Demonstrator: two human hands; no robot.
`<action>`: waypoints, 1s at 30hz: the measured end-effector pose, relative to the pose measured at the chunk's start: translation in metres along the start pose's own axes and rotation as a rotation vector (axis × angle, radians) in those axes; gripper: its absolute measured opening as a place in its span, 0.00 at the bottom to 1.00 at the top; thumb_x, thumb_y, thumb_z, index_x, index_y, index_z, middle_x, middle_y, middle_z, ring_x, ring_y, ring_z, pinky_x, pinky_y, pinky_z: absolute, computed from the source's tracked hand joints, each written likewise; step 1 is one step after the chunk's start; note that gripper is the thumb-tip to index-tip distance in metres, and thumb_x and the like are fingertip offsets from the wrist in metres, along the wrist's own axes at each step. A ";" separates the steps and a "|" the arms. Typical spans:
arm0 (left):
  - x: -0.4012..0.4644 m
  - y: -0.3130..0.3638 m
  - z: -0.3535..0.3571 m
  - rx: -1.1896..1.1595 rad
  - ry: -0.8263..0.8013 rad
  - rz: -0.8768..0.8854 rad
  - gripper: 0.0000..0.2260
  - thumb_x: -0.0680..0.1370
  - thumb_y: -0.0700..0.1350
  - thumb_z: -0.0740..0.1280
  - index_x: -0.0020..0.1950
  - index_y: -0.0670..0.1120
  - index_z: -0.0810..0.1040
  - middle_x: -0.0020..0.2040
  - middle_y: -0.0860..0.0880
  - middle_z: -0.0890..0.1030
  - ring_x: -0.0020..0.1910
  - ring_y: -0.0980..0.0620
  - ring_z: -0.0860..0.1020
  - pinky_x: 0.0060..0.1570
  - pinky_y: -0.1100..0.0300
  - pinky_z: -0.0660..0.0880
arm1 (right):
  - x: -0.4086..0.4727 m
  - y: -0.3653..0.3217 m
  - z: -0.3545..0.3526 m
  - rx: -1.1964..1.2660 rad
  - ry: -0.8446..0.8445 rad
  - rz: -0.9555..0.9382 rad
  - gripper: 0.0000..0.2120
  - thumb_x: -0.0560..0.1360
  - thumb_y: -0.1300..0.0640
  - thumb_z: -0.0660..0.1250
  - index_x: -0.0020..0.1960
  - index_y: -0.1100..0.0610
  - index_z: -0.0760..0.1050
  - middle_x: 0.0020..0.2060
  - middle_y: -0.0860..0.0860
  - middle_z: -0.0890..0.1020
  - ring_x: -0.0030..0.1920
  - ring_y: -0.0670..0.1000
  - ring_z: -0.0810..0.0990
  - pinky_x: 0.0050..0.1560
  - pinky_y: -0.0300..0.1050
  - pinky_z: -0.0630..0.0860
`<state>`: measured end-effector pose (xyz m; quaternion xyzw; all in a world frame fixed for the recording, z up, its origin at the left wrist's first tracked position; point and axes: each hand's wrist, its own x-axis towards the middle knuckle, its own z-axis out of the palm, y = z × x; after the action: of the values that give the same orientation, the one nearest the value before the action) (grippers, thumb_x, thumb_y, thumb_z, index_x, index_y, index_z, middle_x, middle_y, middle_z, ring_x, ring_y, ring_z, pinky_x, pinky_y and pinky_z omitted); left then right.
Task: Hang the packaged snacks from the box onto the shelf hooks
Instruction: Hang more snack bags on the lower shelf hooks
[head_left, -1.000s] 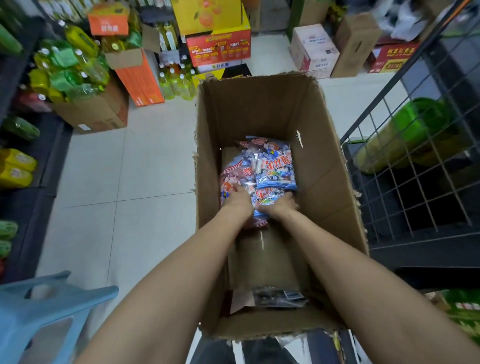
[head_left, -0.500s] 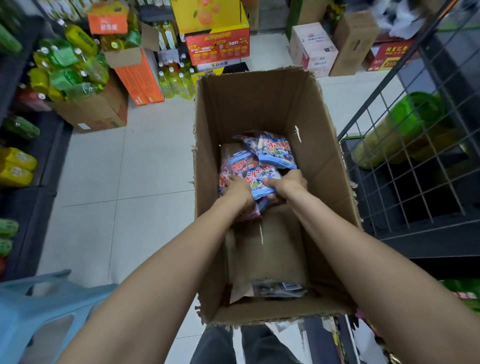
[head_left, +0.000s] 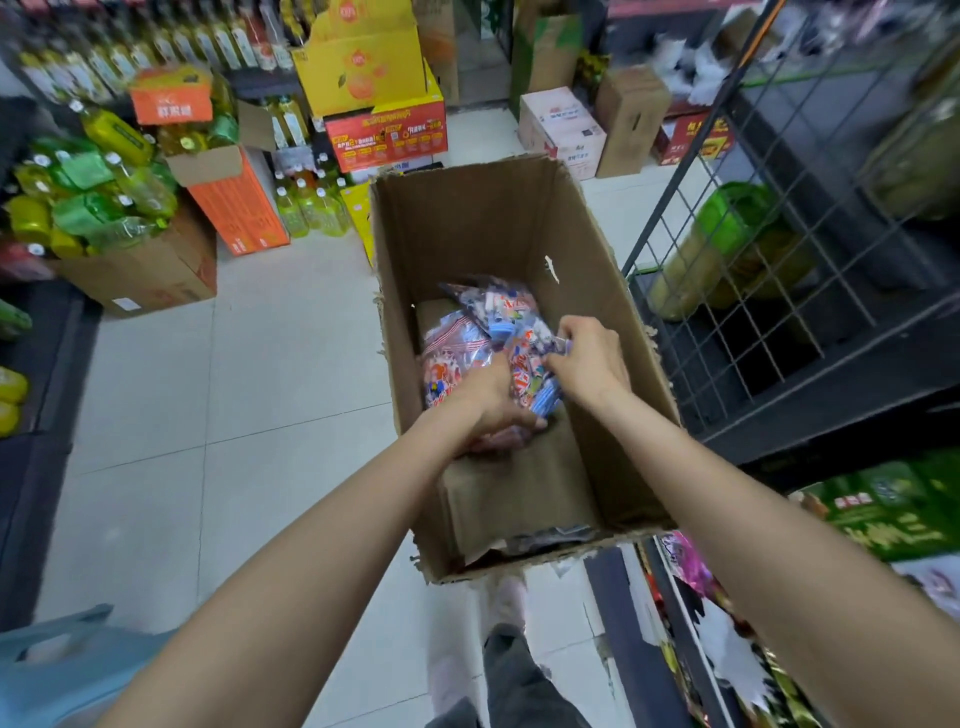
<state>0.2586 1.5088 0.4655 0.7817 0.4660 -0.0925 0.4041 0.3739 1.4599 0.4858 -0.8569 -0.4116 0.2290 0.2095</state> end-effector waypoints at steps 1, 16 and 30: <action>-0.005 0.000 0.001 0.021 0.004 0.039 0.28 0.70 0.51 0.75 0.64 0.42 0.69 0.60 0.42 0.76 0.60 0.44 0.74 0.50 0.59 0.68 | -0.007 0.002 -0.005 -0.006 0.026 -0.013 0.16 0.72 0.64 0.66 0.32 0.56 0.61 0.36 0.56 0.75 0.44 0.60 0.76 0.37 0.45 0.61; -0.055 0.011 0.041 0.453 -0.425 0.414 0.14 0.74 0.44 0.69 0.59 0.47 0.79 0.55 0.50 0.81 0.52 0.51 0.78 0.47 0.66 0.69 | -0.091 0.018 -0.038 -0.319 0.235 -0.110 0.08 0.73 0.68 0.61 0.44 0.57 0.65 0.38 0.56 0.72 0.45 0.62 0.76 0.36 0.49 0.63; -0.031 0.003 0.027 0.530 0.058 0.193 0.11 0.76 0.34 0.61 0.57 0.40 0.76 0.56 0.38 0.78 0.53 0.38 0.77 0.47 0.51 0.73 | -0.073 0.020 -0.034 -0.227 0.148 -0.061 0.09 0.73 0.71 0.59 0.40 0.59 0.65 0.39 0.56 0.72 0.41 0.58 0.72 0.36 0.49 0.66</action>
<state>0.2504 1.4689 0.4654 0.9032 0.3601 -0.1499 0.1791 0.3648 1.3840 0.5188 -0.8767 -0.4443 0.1104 0.1478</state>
